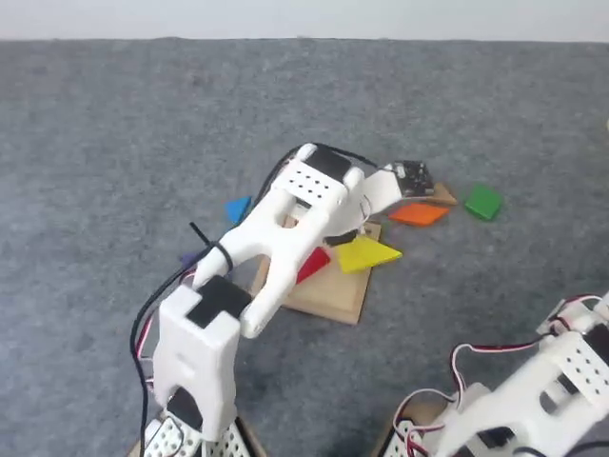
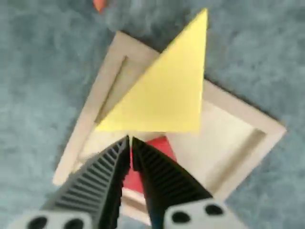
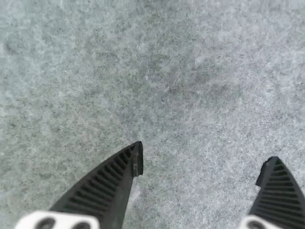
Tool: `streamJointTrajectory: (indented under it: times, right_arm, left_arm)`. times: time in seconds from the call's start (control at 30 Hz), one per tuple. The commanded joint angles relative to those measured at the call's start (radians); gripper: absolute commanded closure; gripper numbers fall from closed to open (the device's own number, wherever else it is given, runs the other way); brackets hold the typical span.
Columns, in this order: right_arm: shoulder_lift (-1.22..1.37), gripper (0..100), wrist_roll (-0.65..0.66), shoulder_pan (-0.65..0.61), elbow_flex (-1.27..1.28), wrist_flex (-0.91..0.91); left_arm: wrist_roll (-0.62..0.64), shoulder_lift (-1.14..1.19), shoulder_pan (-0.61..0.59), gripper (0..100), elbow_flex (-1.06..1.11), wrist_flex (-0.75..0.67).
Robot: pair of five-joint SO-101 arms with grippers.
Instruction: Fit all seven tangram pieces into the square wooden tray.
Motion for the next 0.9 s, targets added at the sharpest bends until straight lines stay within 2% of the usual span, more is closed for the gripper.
streamJointTrajectory:
  times: [0.0, 0.13, 0.27, 0.43, 0.87]
  right_arm:
    - [-0.028, 61.9, 0.009, -0.012, -0.009, -0.019]
    - [-0.028, 61.9, 0.008, -0.012, -0.011, -0.019]
    - [-0.028, 61.9, 0.006, -0.004, -0.014, -0.019]
    - [-0.028, 61.9, 0.006, -0.002, -0.014, -0.019]
    - [-0.028, 61.9, 0.008, -0.004, -0.012, -0.019]
  left_arm:
    - [0.046, -0.123, 0.008, 98, -0.033, 0.011]
    - [0.084, -0.123, 0.038, 98, -0.012, -0.051]
    - [0.112, -0.123, 0.133, 98, 0.047, -0.135]
    - [0.112, -0.068, 0.229, 98, 0.079, -0.144]
    - [0.114, 0.195, 0.235, 98, -0.13, -0.146]
